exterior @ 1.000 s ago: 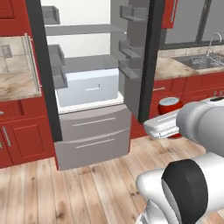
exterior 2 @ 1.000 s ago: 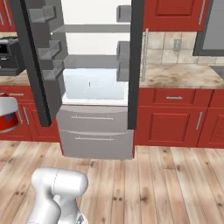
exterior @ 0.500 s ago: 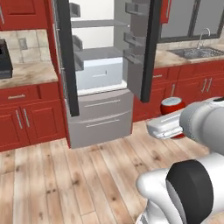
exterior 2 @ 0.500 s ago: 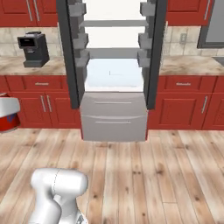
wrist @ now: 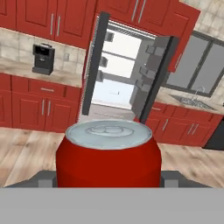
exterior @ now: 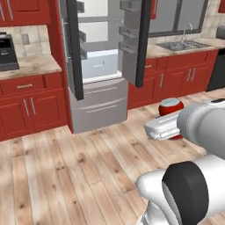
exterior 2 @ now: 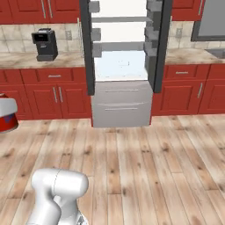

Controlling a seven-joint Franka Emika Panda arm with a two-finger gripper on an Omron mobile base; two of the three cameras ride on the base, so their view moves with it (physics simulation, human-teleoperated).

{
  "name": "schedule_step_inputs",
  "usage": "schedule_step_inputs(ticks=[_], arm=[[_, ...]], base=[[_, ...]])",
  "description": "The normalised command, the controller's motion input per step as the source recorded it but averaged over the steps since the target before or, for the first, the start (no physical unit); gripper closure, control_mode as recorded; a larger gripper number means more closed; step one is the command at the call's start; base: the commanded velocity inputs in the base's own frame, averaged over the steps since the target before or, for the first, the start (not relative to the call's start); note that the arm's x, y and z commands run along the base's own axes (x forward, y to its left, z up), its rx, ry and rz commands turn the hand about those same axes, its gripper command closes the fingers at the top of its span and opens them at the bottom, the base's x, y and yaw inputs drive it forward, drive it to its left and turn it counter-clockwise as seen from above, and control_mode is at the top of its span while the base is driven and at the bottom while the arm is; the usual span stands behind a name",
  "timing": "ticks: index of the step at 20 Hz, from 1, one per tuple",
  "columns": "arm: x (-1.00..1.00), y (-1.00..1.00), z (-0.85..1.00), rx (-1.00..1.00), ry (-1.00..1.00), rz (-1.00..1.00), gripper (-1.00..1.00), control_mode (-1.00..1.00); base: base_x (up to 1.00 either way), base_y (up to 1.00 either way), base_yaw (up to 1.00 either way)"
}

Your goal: Open the fridge, grab two sodas, and place both sodas inside the bowl with ice on the dining counter.

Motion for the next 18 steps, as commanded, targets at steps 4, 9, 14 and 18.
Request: schedule_step_inputs(ticks=[4,9,14,18], arm=[[0.00,0.00,0.00,0.00,0.00,0.00,1.00,1.00],[0.00,0.00,0.00,0.00,0.00,0.00,1.00,1.00],[0.00,0.00,0.00,0.00,0.00,0.00,1.00,1.00],[0.00,0.00,0.00,0.00,0.00,0.00,1.00,1.00]], base=[[-1.00,0.02,-0.28],[-1.00,0.00,-0.25],[-1.00,0.00,-0.23],[-1.00,-0.06,-0.21]])
